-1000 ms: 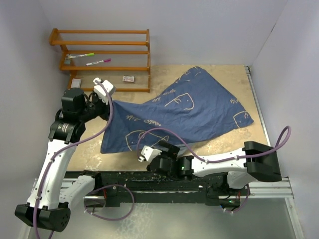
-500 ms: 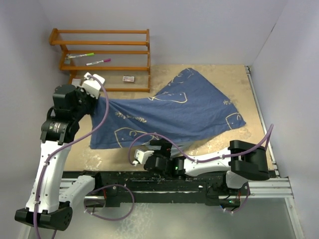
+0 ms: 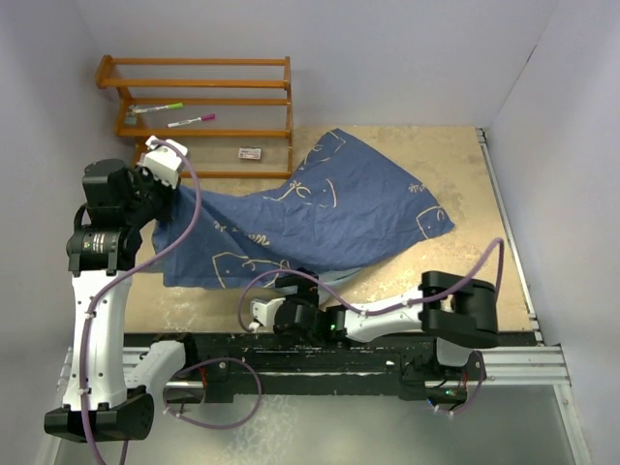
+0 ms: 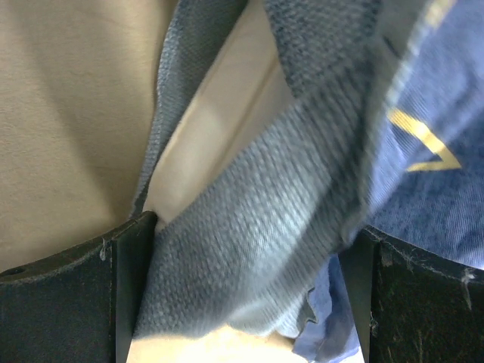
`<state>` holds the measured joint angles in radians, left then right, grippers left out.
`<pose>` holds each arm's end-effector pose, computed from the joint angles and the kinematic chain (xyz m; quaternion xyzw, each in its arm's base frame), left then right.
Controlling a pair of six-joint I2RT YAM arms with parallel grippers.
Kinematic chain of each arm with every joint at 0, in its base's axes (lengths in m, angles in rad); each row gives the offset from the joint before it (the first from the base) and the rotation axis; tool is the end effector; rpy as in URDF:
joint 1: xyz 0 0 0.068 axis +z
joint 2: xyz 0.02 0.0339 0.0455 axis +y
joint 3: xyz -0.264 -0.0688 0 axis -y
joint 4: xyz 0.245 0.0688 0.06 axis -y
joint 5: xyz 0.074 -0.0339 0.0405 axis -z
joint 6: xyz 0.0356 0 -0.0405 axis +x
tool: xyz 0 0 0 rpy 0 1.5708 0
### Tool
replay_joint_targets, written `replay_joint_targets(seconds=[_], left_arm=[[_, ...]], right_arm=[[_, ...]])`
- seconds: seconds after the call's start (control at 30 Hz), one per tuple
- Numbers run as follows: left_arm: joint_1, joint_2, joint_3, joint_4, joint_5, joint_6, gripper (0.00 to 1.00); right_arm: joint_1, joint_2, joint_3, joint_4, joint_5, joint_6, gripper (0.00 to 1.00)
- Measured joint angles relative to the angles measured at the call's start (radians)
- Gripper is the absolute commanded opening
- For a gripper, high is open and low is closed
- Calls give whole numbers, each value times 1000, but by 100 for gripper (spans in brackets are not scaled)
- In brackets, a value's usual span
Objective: Remove the pillowcase from the pillow
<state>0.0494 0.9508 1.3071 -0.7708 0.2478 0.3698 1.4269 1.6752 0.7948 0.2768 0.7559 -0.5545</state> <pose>0.1748 -0.0001 0.4264 0.1992 0.8096 0.0116 0.5519 0.0718 0.3251 0.1687 -0.5942 0.5945 -0.1135 0.5297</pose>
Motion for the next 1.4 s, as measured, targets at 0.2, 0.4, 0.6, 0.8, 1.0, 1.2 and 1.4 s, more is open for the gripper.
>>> replay_joint_targets(seconds=[0.2,0.4,0.6,0.8,1.0,1.2,1.4], left_arm=[[1,0,-42,-27,15,1,0],[1,0,-43,-27,29,-2,3],[2,-20,-103,21,44,-10,50],[3,-105,-234,63,158,-1,64],[3,-199,-242,52,369,72,69],[3,-249,-147,46,579,125,75],[3,-265,-84,81,653,152,75]], right_arm=[[-97,112,61,34,-52,-26,84],[-145,176,110,71,-11,-24,3],[-163,64,127,46,2,19,0],[-242,-143,405,-198,-134,163,0],[-247,-250,676,-352,-258,263,0],[-240,-214,919,-494,-385,329,0],[-236,-154,1012,-542,-471,391,0]])
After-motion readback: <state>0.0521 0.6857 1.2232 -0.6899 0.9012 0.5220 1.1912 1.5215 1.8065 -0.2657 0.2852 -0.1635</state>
